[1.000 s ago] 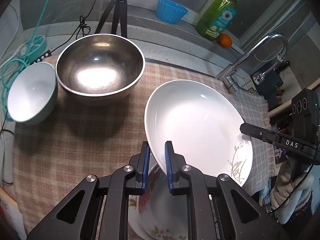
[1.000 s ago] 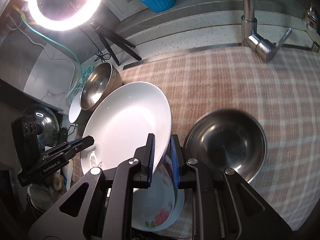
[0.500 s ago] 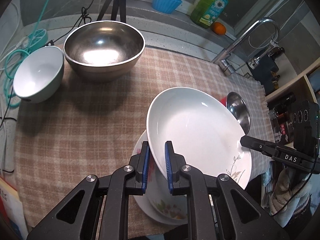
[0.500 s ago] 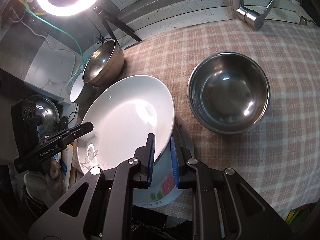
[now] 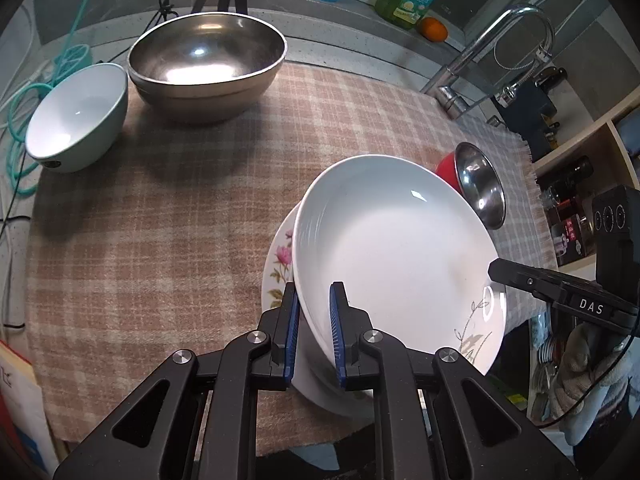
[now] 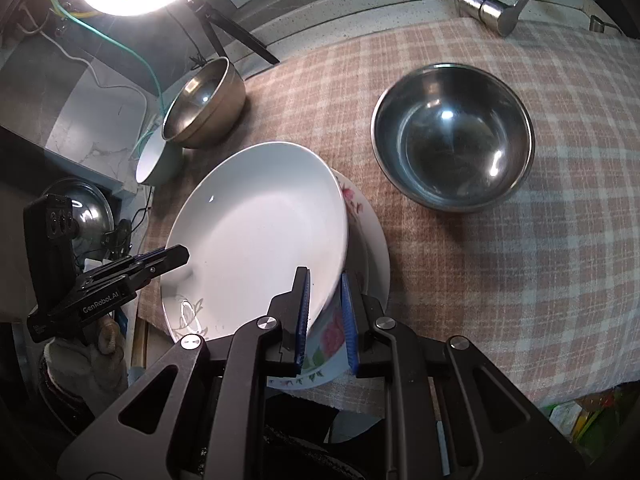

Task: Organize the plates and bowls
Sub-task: 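Lower the white plate onto the floral plates and open the left gripper, then move the left gripper to the rim of the large stainless steel bowl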

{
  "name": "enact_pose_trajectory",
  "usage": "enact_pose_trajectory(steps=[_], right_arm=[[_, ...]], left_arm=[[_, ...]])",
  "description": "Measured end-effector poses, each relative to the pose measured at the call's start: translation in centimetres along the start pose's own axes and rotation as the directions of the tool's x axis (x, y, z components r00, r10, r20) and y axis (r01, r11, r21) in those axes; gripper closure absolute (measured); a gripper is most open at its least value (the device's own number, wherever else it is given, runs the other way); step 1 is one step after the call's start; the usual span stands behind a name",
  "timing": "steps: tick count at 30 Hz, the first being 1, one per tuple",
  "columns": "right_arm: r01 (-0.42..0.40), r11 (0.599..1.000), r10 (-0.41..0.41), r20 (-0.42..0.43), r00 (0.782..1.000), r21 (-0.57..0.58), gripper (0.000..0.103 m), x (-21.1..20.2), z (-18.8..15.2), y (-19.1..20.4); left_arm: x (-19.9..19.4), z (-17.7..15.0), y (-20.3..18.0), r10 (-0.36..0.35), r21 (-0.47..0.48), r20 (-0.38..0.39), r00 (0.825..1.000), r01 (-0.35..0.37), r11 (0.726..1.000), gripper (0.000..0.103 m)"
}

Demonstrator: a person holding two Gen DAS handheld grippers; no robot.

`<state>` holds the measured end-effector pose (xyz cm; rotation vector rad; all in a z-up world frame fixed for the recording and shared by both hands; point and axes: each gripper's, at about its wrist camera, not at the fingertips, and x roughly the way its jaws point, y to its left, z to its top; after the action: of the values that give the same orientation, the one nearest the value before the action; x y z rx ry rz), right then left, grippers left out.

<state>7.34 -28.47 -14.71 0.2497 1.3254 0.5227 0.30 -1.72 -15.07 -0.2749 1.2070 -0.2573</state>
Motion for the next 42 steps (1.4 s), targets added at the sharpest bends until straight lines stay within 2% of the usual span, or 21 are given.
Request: enact_pose_trajectory(steps=[15, 20, 23, 29, 36, 42], right_arm=[[0.06, 0.998, -0.062, -0.062, 0.996, -0.032, 0.087, 1.7, -1.2, 0.2], [0.067, 0.997, -0.069, -0.065, 0.996, -0.034, 0.081, 1.8, -1.2, 0.3], [0.081, 0.996, -0.083, -0.051, 0.995, -0.044, 0.077, 1.6, -1.1, 0.5], [0.114, 0.991, -0.114, -0.002, 0.993, -0.069, 0.062, 0.3, -0.4, 1.2], [0.125, 0.988, -0.12, 0.06, 0.991, -0.086, 0.061, -0.9, 0.5, 2.0], [0.104, 0.99, -0.093, 0.108, 0.99, -0.099, 0.061, -1.3, 1.3, 3.1]], left_arm=[[0.9, -0.8, -0.2, 0.023, 0.029, -0.044, 0.999, -0.022, 0.999, 0.09], [1.0, -0.8, -0.3, 0.02, 0.038, -0.054, 0.998, -0.018, 0.999, 0.09], [1.0, -0.8, -0.3, 0.013, 0.031, -0.059, 0.998, -0.012, 0.999, 0.086], [0.6, -0.7, -0.2, 0.003, 0.023, -0.049, 0.999, -0.002, 1.0, 0.086], [-1.2, 0.4, 0.8, -0.006, -0.005, 0.01, 1.0, 0.006, 1.0, 0.086], [-2.1, 1.7, 2.1, 0.003, -0.025, 0.046, 0.999, -0.002, 1.0, 0.086]])
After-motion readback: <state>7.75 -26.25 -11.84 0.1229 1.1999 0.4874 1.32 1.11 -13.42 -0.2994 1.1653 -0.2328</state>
